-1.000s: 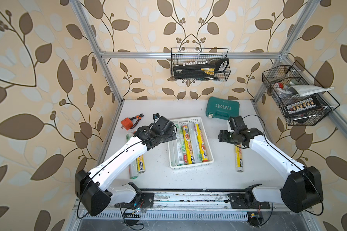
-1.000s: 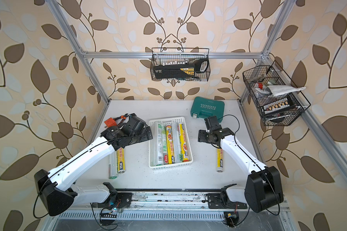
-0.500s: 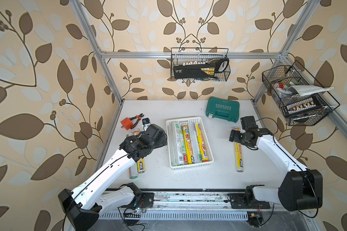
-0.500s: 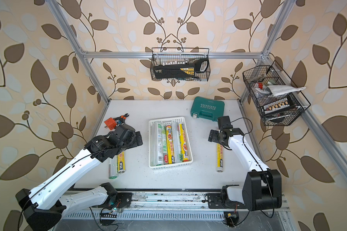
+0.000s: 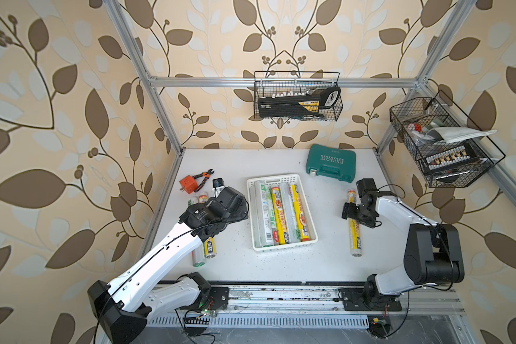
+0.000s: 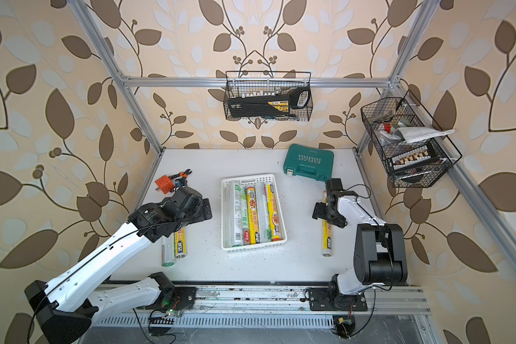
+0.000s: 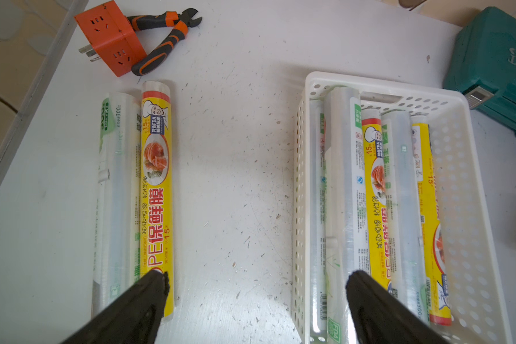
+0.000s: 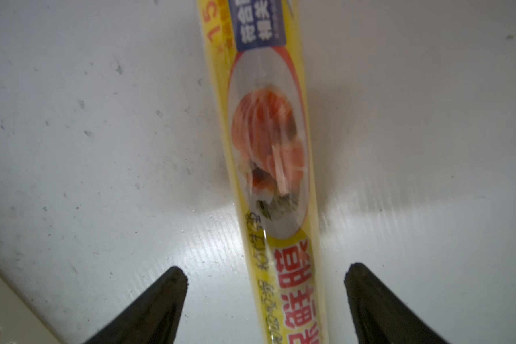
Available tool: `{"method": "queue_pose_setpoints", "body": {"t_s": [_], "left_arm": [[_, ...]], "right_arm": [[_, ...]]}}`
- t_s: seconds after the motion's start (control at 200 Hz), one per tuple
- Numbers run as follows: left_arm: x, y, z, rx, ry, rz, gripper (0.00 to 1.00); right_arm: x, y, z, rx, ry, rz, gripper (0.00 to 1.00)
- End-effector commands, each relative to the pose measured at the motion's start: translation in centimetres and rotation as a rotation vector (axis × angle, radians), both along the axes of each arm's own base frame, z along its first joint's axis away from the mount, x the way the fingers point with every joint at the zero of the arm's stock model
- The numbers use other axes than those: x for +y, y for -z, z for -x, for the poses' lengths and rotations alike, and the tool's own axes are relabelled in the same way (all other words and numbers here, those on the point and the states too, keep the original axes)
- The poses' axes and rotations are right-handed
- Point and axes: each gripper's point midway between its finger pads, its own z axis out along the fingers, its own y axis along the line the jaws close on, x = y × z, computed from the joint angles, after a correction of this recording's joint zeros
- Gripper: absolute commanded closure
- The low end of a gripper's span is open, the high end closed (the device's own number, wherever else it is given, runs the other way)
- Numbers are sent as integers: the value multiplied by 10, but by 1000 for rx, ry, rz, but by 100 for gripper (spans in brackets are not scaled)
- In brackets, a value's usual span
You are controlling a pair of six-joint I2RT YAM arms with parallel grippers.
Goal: Put the plastic wrap into the basket
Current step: Pick up the plastic wrap from the center of the board.
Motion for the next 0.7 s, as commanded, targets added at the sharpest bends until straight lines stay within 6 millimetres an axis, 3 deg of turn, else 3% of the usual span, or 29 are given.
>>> {"method": "queue_pose_setpoints", "body": {"t_s": [0.0, 0.695], "left_arm": [[6, -8, -2, -38, -7, -10, 1], [1, -4, -4, -18, 14, -15, 1]], "right_arm": [[4, 6, 0, 13, -15, -23, 15], [7, 13, -14, 23, -39, -43, 24]]}}
